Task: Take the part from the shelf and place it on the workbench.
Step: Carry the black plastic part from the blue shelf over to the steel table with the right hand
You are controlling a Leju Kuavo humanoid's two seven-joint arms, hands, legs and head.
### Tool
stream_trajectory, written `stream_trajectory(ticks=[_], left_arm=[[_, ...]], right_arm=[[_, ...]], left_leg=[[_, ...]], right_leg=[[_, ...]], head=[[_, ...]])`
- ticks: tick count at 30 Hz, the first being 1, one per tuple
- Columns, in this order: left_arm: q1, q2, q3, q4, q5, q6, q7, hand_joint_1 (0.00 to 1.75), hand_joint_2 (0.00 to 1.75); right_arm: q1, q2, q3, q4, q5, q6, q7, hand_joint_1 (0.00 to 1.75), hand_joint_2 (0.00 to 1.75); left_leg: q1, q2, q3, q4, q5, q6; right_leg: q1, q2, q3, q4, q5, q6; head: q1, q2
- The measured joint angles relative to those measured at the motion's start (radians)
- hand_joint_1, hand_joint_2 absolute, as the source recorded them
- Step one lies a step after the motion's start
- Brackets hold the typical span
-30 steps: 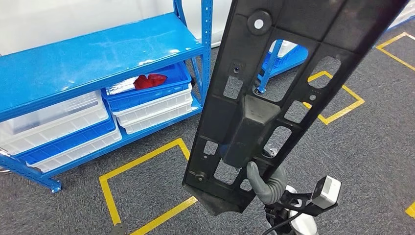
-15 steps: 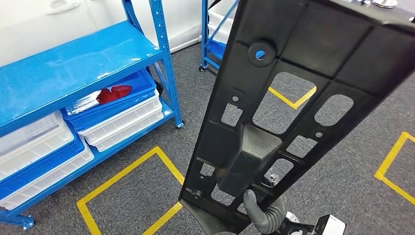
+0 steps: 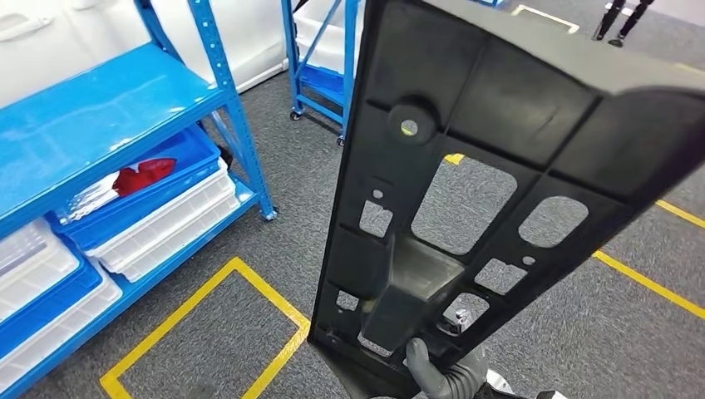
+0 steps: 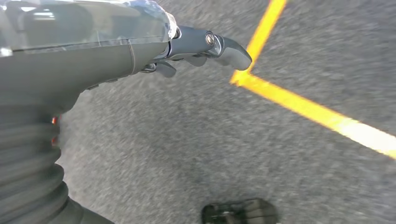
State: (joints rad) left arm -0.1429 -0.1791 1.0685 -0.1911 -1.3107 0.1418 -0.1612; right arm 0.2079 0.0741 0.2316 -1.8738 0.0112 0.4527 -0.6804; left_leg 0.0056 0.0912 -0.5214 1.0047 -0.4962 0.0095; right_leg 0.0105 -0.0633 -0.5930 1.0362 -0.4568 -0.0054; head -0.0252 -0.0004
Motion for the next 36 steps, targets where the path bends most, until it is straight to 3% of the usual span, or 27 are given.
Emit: stream_trajectory(ticks=[1,3,5,7,9,10,11,12,14,16,18,20,22,24,25,26,27,29,31,32,34,36], left_arm=[[-0.007,0.0,0.0,0.0,0.0,-0.001,-0.001,0.0,1.75],[-0.02,0.0,0.0,0.0,-0.001,-0.004,-0.004,0.0,1.75],[-0.032,0.0,0.0,0.0,-0.001,-0.006,-0.007,0.0,1.75],[-0.037,0.001,-0.001,0.0,-0.002,-0.007,-0.01,0.0,1.75],[-0.034,0.002,-0.001,0.0,-0.005,-0.007,-0.009,0.0,1.75],[-0.032,0.002,-0.001,0.0,-0.006,-0.007,-0.009,0.0,1.75],[-0.031,0.002,-0.001,0.0,-0.008,-0.007,-0.008,0.0,1.75],[-0.031,0.003,-0.002,0.0,-0.01,-0.007,-0.006,0.0,1.75],[-0.027,0.004,-0.003,0.0,-0.016,-0.008,0.0,0.0,1.75],[-0.021,0.004,-0.005,0.0,-0.02,-0.009,0.007,0.0,1.75],[-0.015,0.005,-0.006,0.0,-0.017,-0.01,0.011,0.0,1.75],[-0.008,0.005,-0.005,0.0,-0.012,-0.008,0.011,0.0,1.75],[0.003,0.006,-0.005,0.0,-0.005,-0.006,0.009,0.0,1.75],[0.019,0.006,-0.004,0.0,0.0,-0.004,0.008,0.0,1.75],[0.025,0.005,-0.004,0.0,0.001,-0.004,0.007,0.0,1.75],[0.029,0.005,-0.003,0.0,0.0,-0.005,0.007,0.0,1.75],[0.031,0.004,-0.003,0.0,-0.003,-0.006,0.007,0.0,1.75],[0.032,0.0,-0.003,0.0,-0.009,-0.008,0.007,0.0,1.75],[0.033,-0.004,-0.003,0.0,-0.015,-0.009,0.007,0.0,1.75],[0.033,-0.006,-0.004,0.0,-0.017,-0.011,0.007,0.0,1.75],[0.031,-0.01,-0.005,0.0,-0.021,-0.012,0.007,0.0,1.75],[0.029,-0.014,-0.008,0.0,-0.023,-0.013,0.007,0.0,1.75]], right_arm=[[-0.001,0.0,0.0,0.0,0.005,0.001,-0.006,1.75,1.75],[-0.002,0.0,0.0,0.0,0.014,0.004,-0.012,1.75,1.75],[-0.004,0.001,0.0,0.0,0.02,0.008,-0.014,1.75,1.75],[-0.008,0.003,0.0,0.0,0.02,0.012,-0.014,1.75,1.75],[-0.008,0.005,0.0,0.002,0.017,0.013,-0.012,1.75,1.75],[-0.006,0.005,0.0,0.004,0.014,0.012,-0.01,1.75,1.75],[-0.003,0.005,0.0,0.005,0.011,0.011,-0.008,1.75,1.75],[0.0,0.006,0.0,0.005,0.007,0.009,-0.005,1.75,1.75],[0.005,0.006,0.0,0.005,0.001,0.005,0.0,1.75,1.75],[0.011,0.007,0.0,0.004,-0.001,0.0,0.011,1.75,1.75],[0.023,0.008,0.0,0.0,-0.005,-0.001,0.027,1.75,1.75],[0.035,0.008,0.0,-0.004,-0.011,0.004,0.04,1.75,1.75],[0.039,0.008,0.0,-0.007,-0.014,0.011,0.045,1.75,1.75],[0.043,0.008,0.0,-0.007,-0.015,0.015,0.047,1.75,1.75],[0.046,0.008,0.0,-0.007,-0.015,0.016,0.048,1.75,1.75],[0.048,0.007,0.0,-0.007,-0.015,0.016,0.048,1.75,1.75],[0.051,0.007,0.0,-0.007,-0.015,0.016,0.047,1.75,1.75],[0.054,0.007,0.0,-0.009,-0.014,0.015,0.045,1.75,1.75],[0.059,0.007,0.0,-0.014,-0.012,0.011,0.042,1.75,1.75],[0.064,0.007,0.0,-0.018,-0.01,0.009,0.041,1.75,1.75],[0.079,0.006,0.0,-0.031,-0.003,0.003,0.042,1.75,1.75],[0.09,0.006,0.0,-0.043,0.003,-0.004,0.044,1.75,1.75]], left_leg=[[-0.001,0.009,0.001,-0.001,-0.001,-0.004],[-0.002,0.024,0.004,-0.003,-0.005,-0.013],[-0.001,-0.005,-0.004,0.025,-0.03,-0.022],[0.002,-0.059,-0.05,0.135,-0.092,-0.027],[0.003,-0.08,-0.113,0.264,-0.139,-0.03],[0.004,-0.083,-0.128,0.288,-0.136,-0.032],[0.006,-0.085,-0.125,0.272,-0.112,-0.033],[0.008,-0.091,-0.105,0.218,-0.071,-0.034],[0.016,-0.132,-0.05,0.08,-0.003,-0.036],[0.02,-0.165,-0.025,0.018,0.011,-0.031],[0.018,-0.154,-0.023,0.015,0.009,-0.018],[0.018,-0.132,-0.021,0.008,0.015,-0.004],[0.015,-0.105,-0.019,0.004,0.016,0.006],[0.011,-0.074,-0.019,0.004,0.012,0.011],[0.01,-0.06,-0.019,0.004,0.011,0.011],[0.008,-0.047,-0.018,0.004,0.009,0.011],[0.007,-0.035,-0.015,0.004,0.006,0.01],[0.003,-0.015,-0.007,0.004,0.001,0.006],[0.0,0.001,-0.002,0.003,-0.005,-0.001],[-0.001,0.01,0.0,0.002,-0.006,-0.005],[0.0,0.022,0.007,-0.001,-0.012,-0.014],[0.001,-0.011,-0.004,0.041,-0.044,-0.02]], right_leg=[[0.005,-0.005,0.005,-0.014,-0.002,-0.006],[0.003,0.017,0.003,-0.02,0.003,-0.014],[-0.004,0.038,0.007,-0.032,0.01,-0.024],[-0.008,0.06,0.01,-0.039,0.014,-0.03],[-0.008,0.086,0.01,-0.038,0.014,-0.032],[-0.009,0.1,0.011,-0.037,0.014,-0.032],[-0.01,0.115,0.013,-0.035,0.013,-0.03],[-0.011,0.129,0.015,-0.033,0.011,-0.028],[-0.014,0.156,0.013,-0.021,0.005,-0.018],[-0.014,0.18,0.003,-0.011,0.003,-0.006],[-0.017,0.198,-0.006,-0.01,0.006,0.006],[-0.016,0.162,-0.018,0.012,-0.008,0.017],[-0.015,0.097,-0.066,0.109,-0.062,0.025],[-0.018,0.073,-0.133,0.241,-0.117,0.031],[-0.019,0.07,-0.149,0.274,-0.123,0.032],[-0.019,0.067,-0.146,0.269,-0.109,0.031],[-0.018,0.062,-0.119,0.22,-0.079,0.028],[-0.009,0.026,-0.038,0.072,-0.022,0.012],[0.004,-0.004,0.003,-0.009,-0.006,-0.003],[0.008,-0.004,0.003,-0.014,-0.009,-0.008],[0.005,0.019,0.006,-0.024,-0.004,-0.015],[-0.003,0.042,0.016,-0.041,0.004,-0.024]], head=[[0.0,0.0],[0.0,0.0],[0.0,0.0],[0.0,0.0],[0.0,0.0],[0.0,0.0],[0.0,0.0],[0.0,0.0],[0.0,0.0],[0.0,0.0],[-0.001,0.0],[0.0,0.0],[0.0,0.0],[0.0,0.0],[0.0,0.0],[0.0,0.0],[0.0,0.0],[0.0,0.0],[0.0,0.0],[0.0,0.0],[0.0,0.0],[-0.001,0.0]])
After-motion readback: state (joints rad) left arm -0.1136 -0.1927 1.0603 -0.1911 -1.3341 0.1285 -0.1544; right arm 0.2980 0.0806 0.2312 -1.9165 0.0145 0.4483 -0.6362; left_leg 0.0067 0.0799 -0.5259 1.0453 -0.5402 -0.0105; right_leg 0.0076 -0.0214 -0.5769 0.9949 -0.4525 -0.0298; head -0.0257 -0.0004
